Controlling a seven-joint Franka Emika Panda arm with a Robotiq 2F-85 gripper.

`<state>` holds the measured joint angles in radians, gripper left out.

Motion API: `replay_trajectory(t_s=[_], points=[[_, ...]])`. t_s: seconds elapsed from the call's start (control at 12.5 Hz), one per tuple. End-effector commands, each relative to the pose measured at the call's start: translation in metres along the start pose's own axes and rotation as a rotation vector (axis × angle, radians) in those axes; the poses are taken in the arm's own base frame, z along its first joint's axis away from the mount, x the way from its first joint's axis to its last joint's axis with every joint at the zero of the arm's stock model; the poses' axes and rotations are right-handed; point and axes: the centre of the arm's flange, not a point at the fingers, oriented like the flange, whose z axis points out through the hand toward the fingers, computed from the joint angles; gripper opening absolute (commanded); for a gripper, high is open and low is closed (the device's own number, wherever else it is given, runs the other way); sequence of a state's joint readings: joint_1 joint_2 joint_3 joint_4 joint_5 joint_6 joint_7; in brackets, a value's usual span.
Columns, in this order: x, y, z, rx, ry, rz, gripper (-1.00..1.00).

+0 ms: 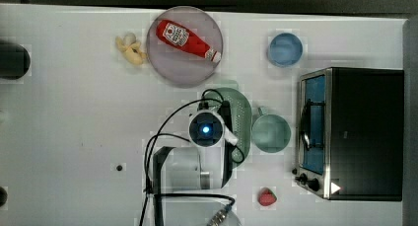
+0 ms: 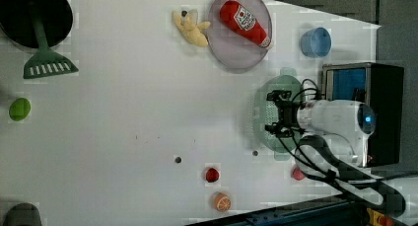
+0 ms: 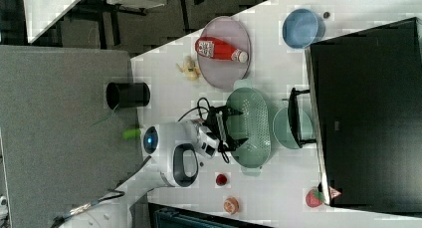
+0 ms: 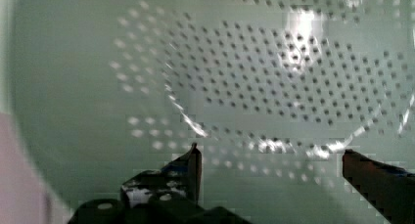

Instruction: Drag strainer right to left.

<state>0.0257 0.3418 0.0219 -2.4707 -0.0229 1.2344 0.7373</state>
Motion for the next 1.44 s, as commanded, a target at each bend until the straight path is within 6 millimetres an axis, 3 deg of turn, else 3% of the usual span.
replay_trajectory(t_s=[0.08, 0.56, 1.44], points=[[-0.020, 0.006, 0.012, -0.020, -0.005, 0.022, 1.00], [-0.063, 0.002, 0.011, -0.021, -0.013, 0.011, 1.00], [-0.206, -0.011, 0.014, -0.050, -0.046, 0.079, 1.00]])
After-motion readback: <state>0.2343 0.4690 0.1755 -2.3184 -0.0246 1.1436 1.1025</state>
